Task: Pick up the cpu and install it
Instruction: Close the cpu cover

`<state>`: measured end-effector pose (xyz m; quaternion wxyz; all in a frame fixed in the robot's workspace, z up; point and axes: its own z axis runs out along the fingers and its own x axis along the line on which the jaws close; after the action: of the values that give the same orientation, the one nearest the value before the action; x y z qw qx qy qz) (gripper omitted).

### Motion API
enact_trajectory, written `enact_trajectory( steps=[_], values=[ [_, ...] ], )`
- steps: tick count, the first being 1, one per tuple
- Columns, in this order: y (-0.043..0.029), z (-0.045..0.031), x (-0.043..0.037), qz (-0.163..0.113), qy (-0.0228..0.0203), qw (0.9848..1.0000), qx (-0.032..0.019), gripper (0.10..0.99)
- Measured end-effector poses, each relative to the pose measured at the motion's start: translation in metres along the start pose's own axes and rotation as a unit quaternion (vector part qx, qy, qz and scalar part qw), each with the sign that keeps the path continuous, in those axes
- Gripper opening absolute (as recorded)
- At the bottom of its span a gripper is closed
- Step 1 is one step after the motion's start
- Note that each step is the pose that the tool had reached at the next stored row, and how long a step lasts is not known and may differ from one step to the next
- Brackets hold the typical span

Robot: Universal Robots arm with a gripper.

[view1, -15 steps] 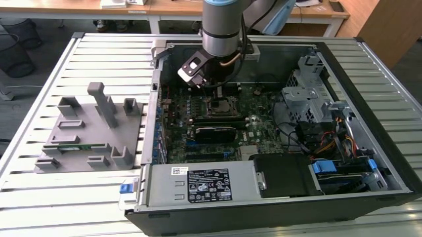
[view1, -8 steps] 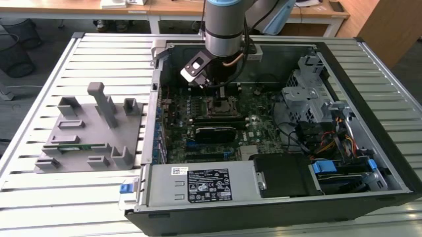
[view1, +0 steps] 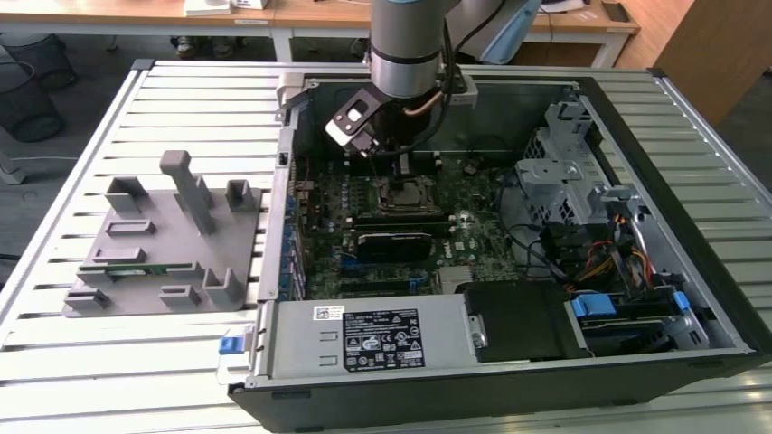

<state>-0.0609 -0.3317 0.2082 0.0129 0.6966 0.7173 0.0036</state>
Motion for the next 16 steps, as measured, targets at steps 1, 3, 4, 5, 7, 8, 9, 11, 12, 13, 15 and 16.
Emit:
enact_trajectory(
  steps=[1,3,4,5,7,8,9,11,12,13,15,16],
  values=[
    [-0.0004,0.0009,0.0000,0.000,0.0001,1.0000,-0.0001,0.106],
    [-0.0006,0.0029,-0.0001,0.000,0.0000,1.0000,0.0000,0.106],
    [-0.0006,0.0043,-0.0001,0.000,0.0000,1.0000,0.0000,0.106],
    [-0.0007,0.0056,0.0000,0.000,0.0000,1.0000,0.0000,0.106],
    [-0.0008,0.0077,0.0000,0.000,0.0000,1.0000,0.0000,0.106],
    [-0.0008,0.0085,0.0000,0.000,-0.0001,1.0000,0.0001,0.106],
    [-0.0008,0.0092,-0.0001,0.000,-0.0003,1.0000,0.0003,0.106],
    [0.0007,0.0098,-0.0002,0.000,-0.0005,1.0000,0.0005,0.106],
    [0.0025,0.0099,-0.0002,0.000,-0.0004,1.0000,0.0004,0.106],
    [0.0045,0.0101,-0.0002,0.000,-0.0002,1.0000,0.0002,0.106],
    [0.0060,0.0100,-0.0003,0.000,-0.0002,1.0000,0.0001,0.106],
    [0.0061,0.0095,-0.0001,0.000,0.0002,1.0000,-0.0003,0.106]
  ],
)
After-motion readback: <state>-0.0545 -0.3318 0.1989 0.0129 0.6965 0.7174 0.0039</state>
